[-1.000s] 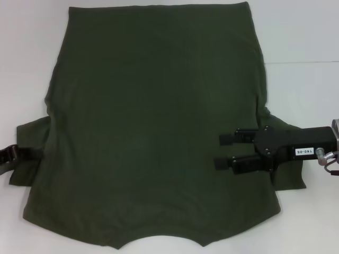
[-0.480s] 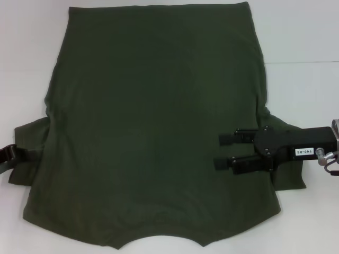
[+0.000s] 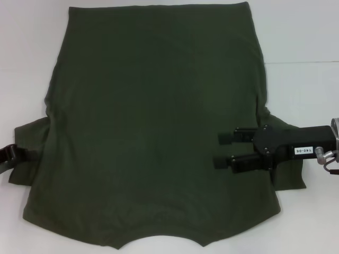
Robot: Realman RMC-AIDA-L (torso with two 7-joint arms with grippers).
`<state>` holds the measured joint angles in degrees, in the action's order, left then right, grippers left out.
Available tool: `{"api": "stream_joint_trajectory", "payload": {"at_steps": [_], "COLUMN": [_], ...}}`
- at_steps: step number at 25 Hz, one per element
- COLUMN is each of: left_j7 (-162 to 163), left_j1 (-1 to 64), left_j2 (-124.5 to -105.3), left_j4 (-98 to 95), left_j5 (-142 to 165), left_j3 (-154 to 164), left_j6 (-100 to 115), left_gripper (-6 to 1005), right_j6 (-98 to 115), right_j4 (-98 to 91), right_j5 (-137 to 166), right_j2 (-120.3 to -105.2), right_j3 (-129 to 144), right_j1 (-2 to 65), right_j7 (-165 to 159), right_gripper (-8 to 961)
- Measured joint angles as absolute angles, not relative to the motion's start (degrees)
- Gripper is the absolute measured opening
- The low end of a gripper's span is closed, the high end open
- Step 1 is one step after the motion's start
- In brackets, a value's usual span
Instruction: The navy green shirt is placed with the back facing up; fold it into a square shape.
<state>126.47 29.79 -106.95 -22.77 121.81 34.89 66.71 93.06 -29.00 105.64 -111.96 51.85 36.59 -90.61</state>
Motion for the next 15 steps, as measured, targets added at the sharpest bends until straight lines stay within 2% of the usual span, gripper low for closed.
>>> {"api": "stream_joint_trajectory", "payload": {"at_steps": [15], "left_j7": [126.47], "left_j1": [30.02], "left_j2": [-106.9], "left_j4": [-22.78], "left_j5": [121.81], "left_j3": [34.9], "left_j6": [66.71], "left_gripper": [19], "right_j6": [92.93], "right_j4": [-29.0], "right_j5": [105.64], "right_j2": [-111.96], "right_j3": [51.85], "right_j1": [36.91], "right_j7": [-90.78], "right_gripper": [915]}}
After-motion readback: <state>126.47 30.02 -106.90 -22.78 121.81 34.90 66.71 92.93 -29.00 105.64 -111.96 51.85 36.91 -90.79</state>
